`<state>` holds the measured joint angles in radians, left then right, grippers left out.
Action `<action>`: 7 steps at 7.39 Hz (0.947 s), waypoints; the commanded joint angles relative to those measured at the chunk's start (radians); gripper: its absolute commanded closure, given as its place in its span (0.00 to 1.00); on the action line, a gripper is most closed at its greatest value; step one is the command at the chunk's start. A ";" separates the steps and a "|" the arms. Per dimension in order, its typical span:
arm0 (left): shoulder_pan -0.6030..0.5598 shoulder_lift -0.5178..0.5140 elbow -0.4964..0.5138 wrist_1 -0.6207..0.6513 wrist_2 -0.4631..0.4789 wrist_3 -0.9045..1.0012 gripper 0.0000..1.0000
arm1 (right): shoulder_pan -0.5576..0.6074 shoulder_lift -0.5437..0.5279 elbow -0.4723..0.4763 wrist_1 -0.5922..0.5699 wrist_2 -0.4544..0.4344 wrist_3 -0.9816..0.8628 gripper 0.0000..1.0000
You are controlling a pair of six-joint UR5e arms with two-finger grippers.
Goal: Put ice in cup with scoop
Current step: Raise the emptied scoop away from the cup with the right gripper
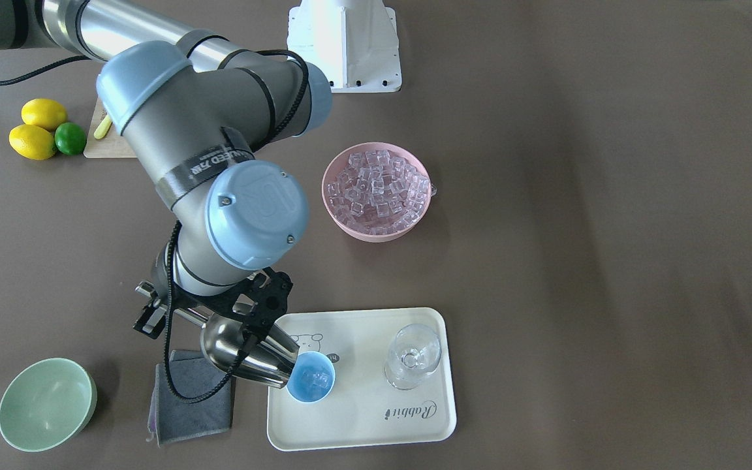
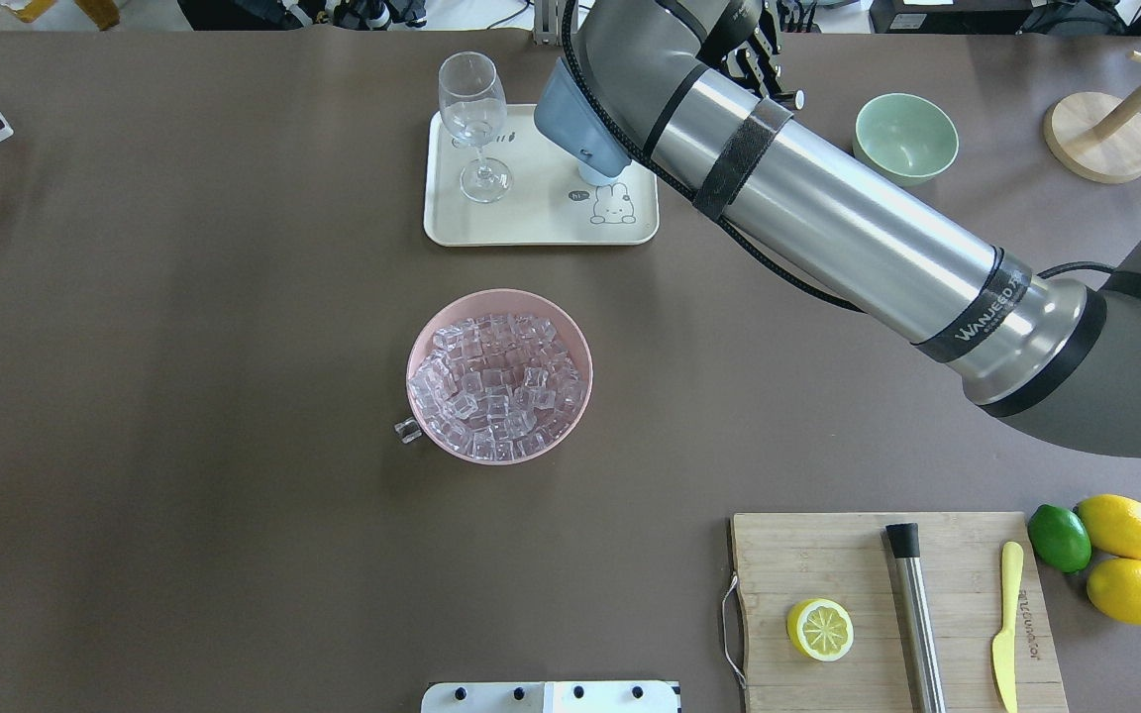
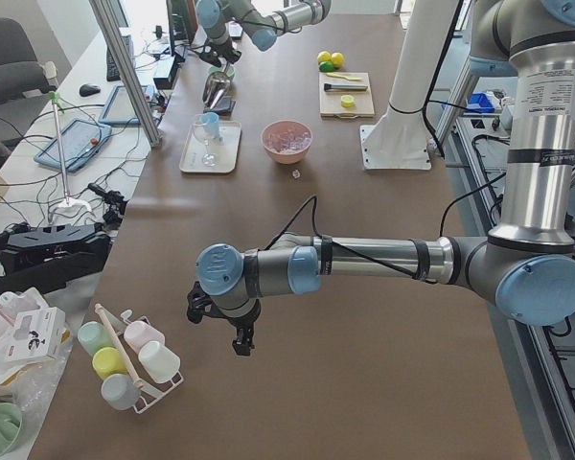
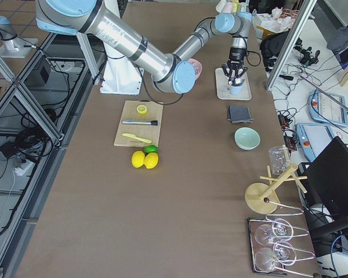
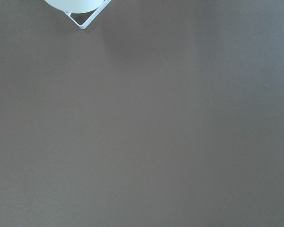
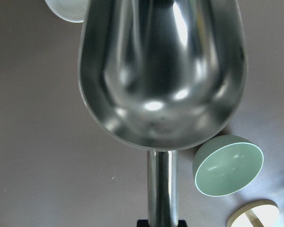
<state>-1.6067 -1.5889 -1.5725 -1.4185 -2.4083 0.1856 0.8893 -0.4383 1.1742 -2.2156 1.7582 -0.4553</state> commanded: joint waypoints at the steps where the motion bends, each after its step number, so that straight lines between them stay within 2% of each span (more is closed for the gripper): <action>1: -0.001 -0.006 0.005 0.001 0.000 0.000 0.01 | 0.086 -0.259 0.352 0.001 0.152 0.010 1.00; 2: -0.001 -0.008 0.003 0.001 0.000 0.000 0.01 | 0.129 -0.396 0.507 0.004 0.223 0.042 1.00; 3: 0.001 -0.008 0.005 0.001 0.000 0.000 0.01 | 0.152 -0.536 0.663 0.008 0.251 0.134 1.00; 4: 0.001 -0.008 0.003 0.001 0.000 0.000 0.01 | 0.183 -0.688 0.773 0.029 0.317 0.233 1.00; 5: 0.001 -0.008 0.003 0.001 0.000 0.000 0.01 | 0.241 -0.826 0.791 0.095 0.410 0.309 1.00; 6: 0.002 -0.009 0.005 0.001 0.000 0.000 0.01 | 0.293 -0.970 0.788 0.222 0.496 0.437 1.00; 7: 0.004 -0.009 0.005 0.001 0.001 0.000 0.01 | 0.304 -1.070 0.783 0.329 0.497 0.502 1.00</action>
<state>-1.6052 -1.5976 -1.5685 -1.4174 -2.4082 0.1856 1.1423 -1.2997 1.9469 -2.0659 2.1872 -0.1027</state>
